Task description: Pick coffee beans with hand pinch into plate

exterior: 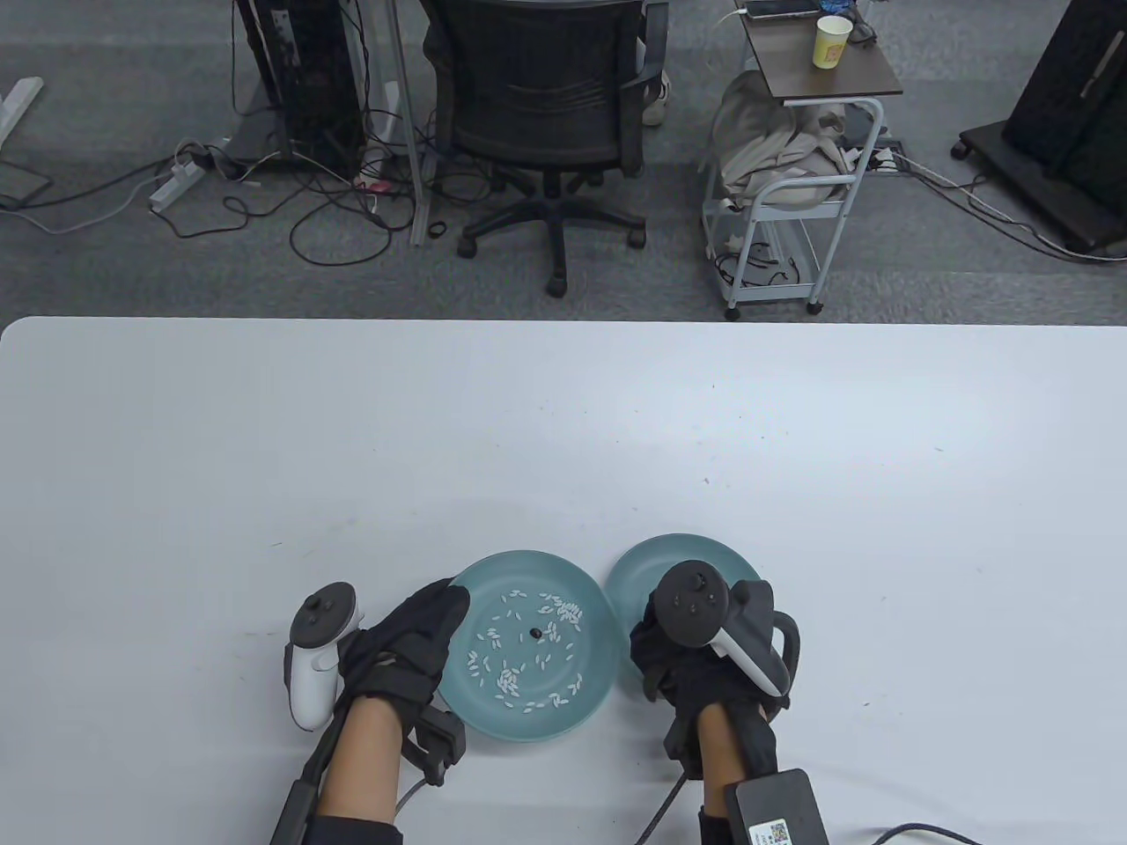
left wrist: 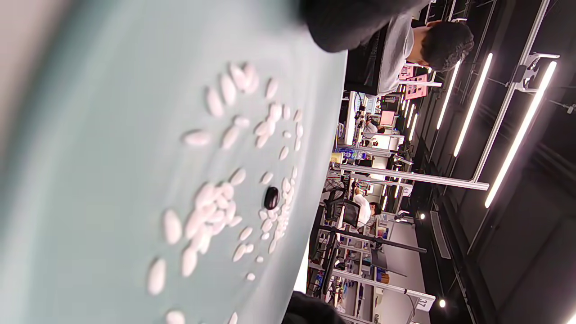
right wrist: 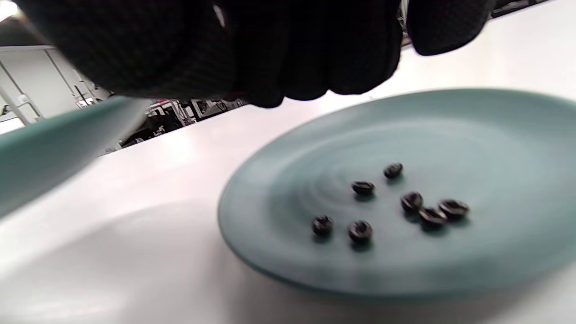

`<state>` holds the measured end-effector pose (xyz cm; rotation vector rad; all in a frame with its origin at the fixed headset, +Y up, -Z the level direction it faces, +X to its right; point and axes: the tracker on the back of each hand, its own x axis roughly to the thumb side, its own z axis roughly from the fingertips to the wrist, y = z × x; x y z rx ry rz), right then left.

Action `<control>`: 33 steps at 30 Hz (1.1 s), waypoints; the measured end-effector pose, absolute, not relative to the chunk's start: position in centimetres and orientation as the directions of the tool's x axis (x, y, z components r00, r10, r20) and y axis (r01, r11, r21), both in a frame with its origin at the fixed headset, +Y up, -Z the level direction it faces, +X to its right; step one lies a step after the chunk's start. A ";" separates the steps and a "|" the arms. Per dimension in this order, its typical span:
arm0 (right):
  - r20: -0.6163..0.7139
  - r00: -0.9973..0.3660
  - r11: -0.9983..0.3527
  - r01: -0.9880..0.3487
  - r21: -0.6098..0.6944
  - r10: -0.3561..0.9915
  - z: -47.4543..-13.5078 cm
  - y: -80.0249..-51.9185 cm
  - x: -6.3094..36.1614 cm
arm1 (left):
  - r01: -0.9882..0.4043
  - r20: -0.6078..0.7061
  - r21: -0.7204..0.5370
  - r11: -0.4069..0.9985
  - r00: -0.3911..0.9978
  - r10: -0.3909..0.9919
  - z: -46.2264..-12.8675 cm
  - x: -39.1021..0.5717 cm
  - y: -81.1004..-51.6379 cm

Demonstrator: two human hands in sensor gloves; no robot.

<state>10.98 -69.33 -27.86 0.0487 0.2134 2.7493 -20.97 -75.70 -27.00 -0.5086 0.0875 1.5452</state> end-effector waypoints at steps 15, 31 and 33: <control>-0.026 -0.985 -0.956 -0.171 0.239 0.170 -29.5 -73.2 9.3 | -0.988 -0.368 -0.133 -0.085 -0.030 0.929 -26.8 -21.9 -75.8; 0.053 -0.998 -0.962 -0.022 0.274 0.038 -29.5 -73.8 6.9 | -0.991 -0.358 -0.125 -0.046 0.002 0.934 -26.9 -21.8 -75.8; 0.047 -0.999 -0.962 -0.008 0.274 0.022 -29.4 -73.7 7.0 | -0.992 -0.358 -0.119 -0.046 0.000 0.934 -26.9 -21.9 -75.8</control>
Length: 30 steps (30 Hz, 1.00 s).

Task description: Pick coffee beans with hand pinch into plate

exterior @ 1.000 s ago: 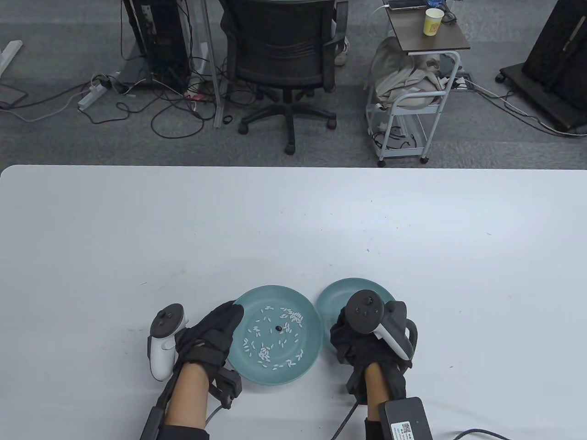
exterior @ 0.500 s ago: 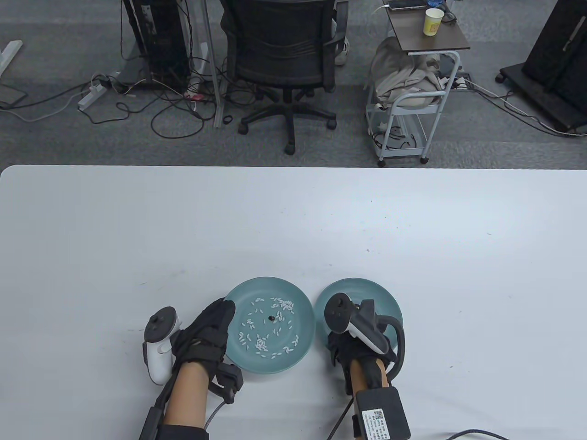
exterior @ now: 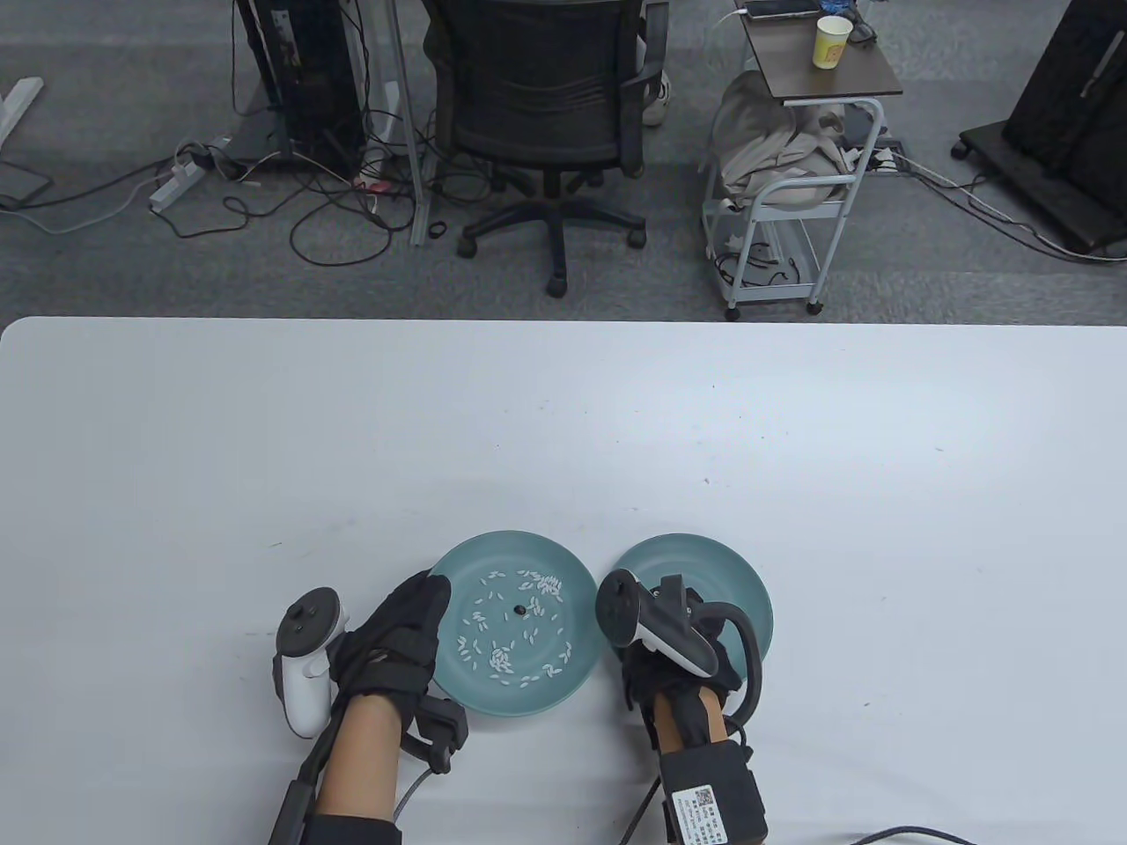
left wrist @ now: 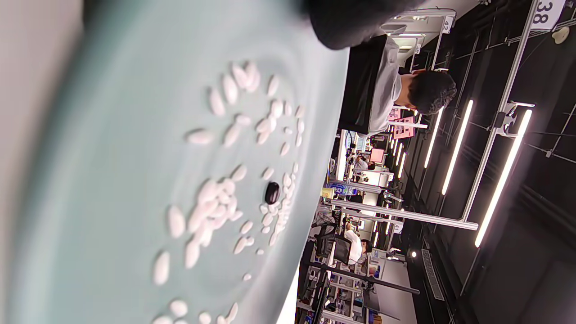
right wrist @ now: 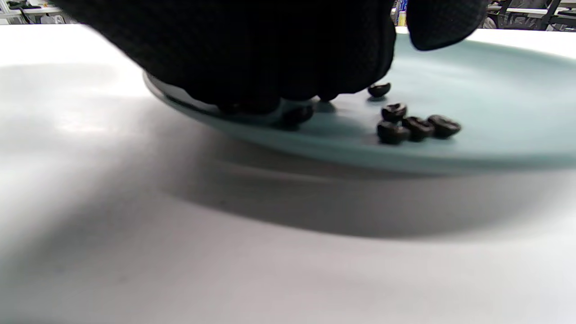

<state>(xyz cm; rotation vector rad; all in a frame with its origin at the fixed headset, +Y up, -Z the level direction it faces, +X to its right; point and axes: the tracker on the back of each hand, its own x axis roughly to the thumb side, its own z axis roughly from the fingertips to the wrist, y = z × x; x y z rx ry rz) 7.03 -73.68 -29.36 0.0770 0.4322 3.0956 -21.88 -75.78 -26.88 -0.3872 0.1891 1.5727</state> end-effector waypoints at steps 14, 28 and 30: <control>-0.098 -0.957 -0.946 -0.287 0.151 0.274 -28.9 -71.7 12.0 | -0.989 -0.359 -0.134 -0.056 -0.005 0.933 -26.9 -21.7 -75.8; 0.140 -0.916 -0.920 -0.386 -0.058 0.376 -27.0 -65.5 9.2 | -0.984 -0.372 -0.163 -0.071 -0.006 0.928 -27.0 -21.5 -75.7; 0.182 -0.914 -0.922 -0.380 -0.078 0.362 -26.4 -64.9 8.2 | -0.977 -0.374 -0.197 -0.080 -0.001 0.927 -27.1 -21.4 -75.8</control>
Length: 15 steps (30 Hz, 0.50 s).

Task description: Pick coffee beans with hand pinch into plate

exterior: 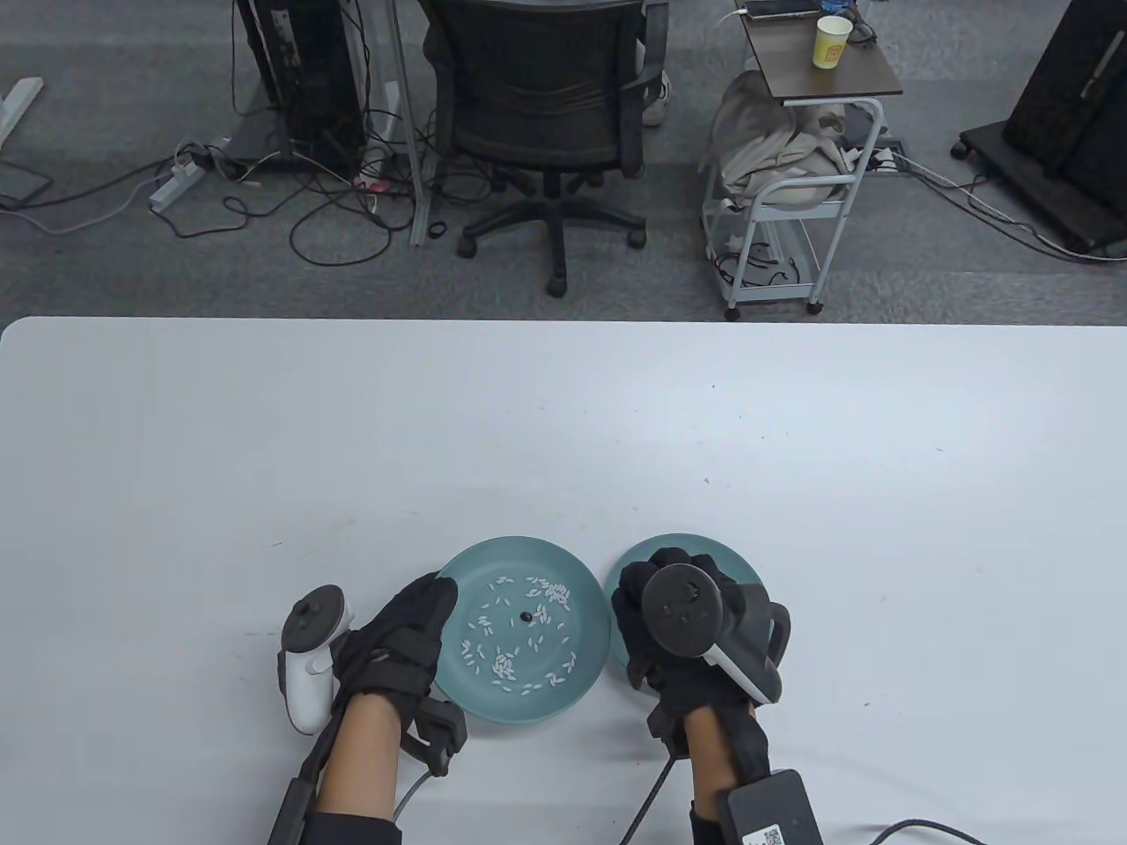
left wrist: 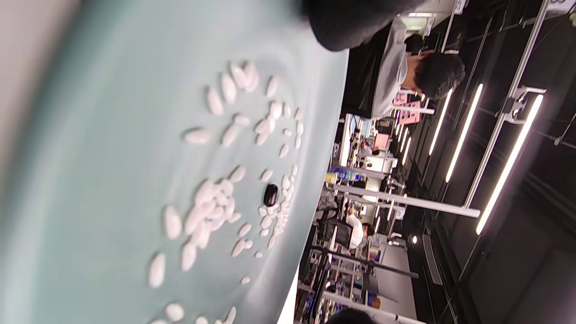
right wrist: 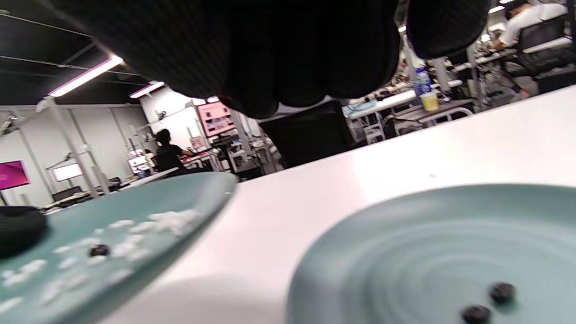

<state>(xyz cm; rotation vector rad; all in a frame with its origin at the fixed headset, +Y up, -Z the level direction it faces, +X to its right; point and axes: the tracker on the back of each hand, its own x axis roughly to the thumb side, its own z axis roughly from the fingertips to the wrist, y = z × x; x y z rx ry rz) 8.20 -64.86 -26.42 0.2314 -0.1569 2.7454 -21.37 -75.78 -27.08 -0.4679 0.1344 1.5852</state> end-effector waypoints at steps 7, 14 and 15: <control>0.291 -0.914 -0.947 -0.314 -0.063 0.283 -25.4 -63.4 4.0 | -0.971 -0.385 -0.218 -0.093 -0.002 0.923 -27.2 -21.2 -75.9; 0.284 -0.953 -0.991 -0.078 0.110 0.106 -26.1 -63.5 -0.4 | -0.962 -0.380 -0.251 -0.103 0.001 0.925 -27.1 -21.0 -75.7; 0.282 -0.956 -0.992 -0.054 0.113 0.085 -26.2 -63.5 -0.8 | -0.962 -0.380 -0.252 -0.102 0.002 0.925 -27.1 -21.0 -75.7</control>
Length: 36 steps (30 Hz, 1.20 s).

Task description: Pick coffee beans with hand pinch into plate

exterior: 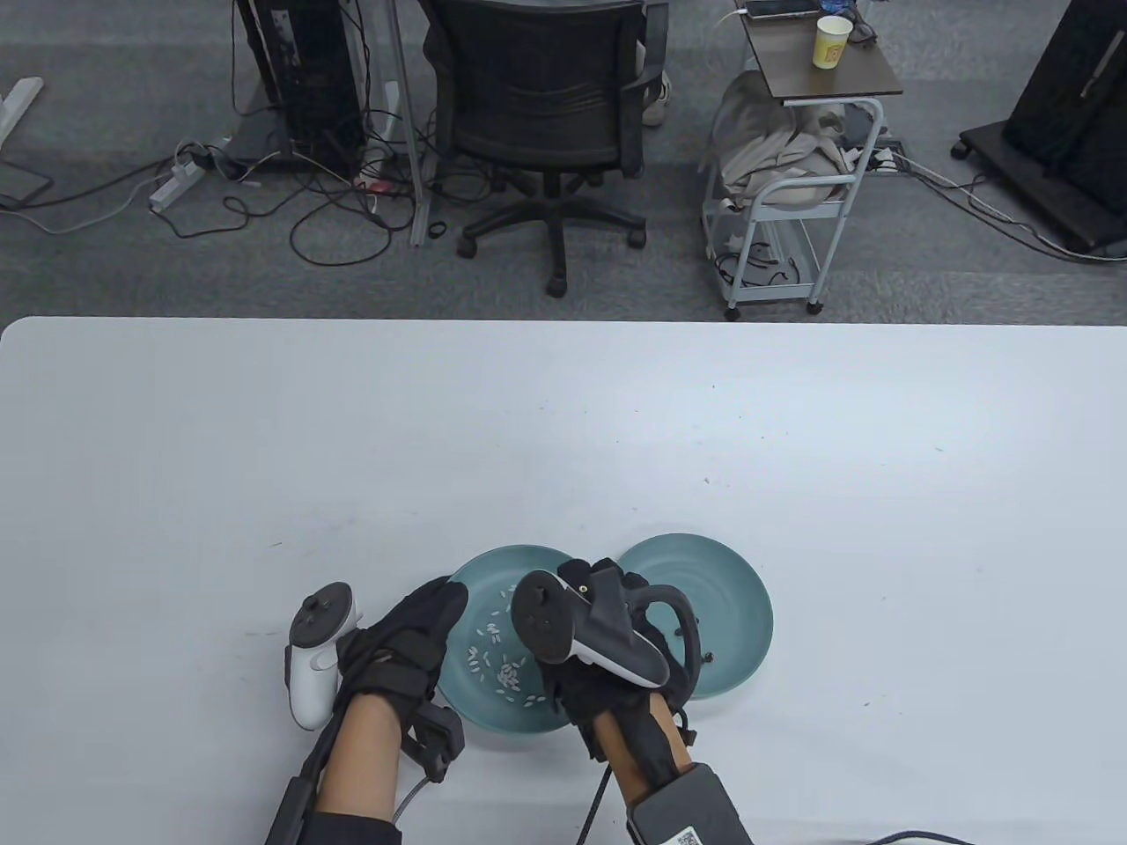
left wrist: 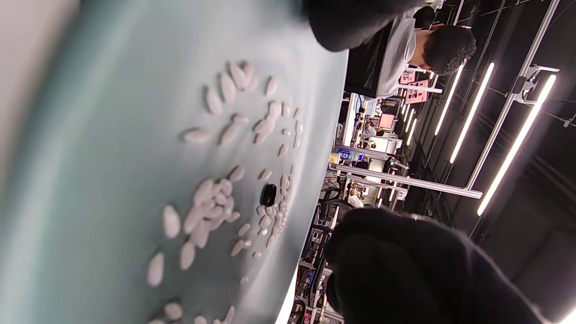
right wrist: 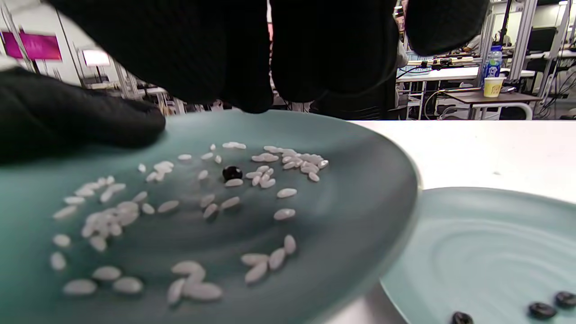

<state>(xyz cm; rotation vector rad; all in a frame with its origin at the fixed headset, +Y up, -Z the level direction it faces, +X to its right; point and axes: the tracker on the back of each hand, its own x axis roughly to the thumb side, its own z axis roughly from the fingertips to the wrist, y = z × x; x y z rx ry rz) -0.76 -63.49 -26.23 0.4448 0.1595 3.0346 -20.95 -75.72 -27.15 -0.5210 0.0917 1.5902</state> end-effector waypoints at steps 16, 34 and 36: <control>0.302 -0.952 -0.993 0.078 0.088 -0.048 -27.2 -66.5 -2.8 | -0.962 -0.392 -0.245 -0.119 -0.013 0.920 -27.1 -20.9 -75.9; 0.344 -0.935 -0.994 0.102 0.029 -0.086 -26.2 -67.0 -3.5 | -0.960 -0.410 -0.237 -0.151 -0.043 0.911 -27.1 -21.2 -76.3; 0.341 -0.935 -0.993 0.115 0.039 -0.094 -26.0 -67.0 -3.6 | -0.957 -0.418 -0.246 -0.155 -0.040 0.908 -27.0 -21.2 -76.4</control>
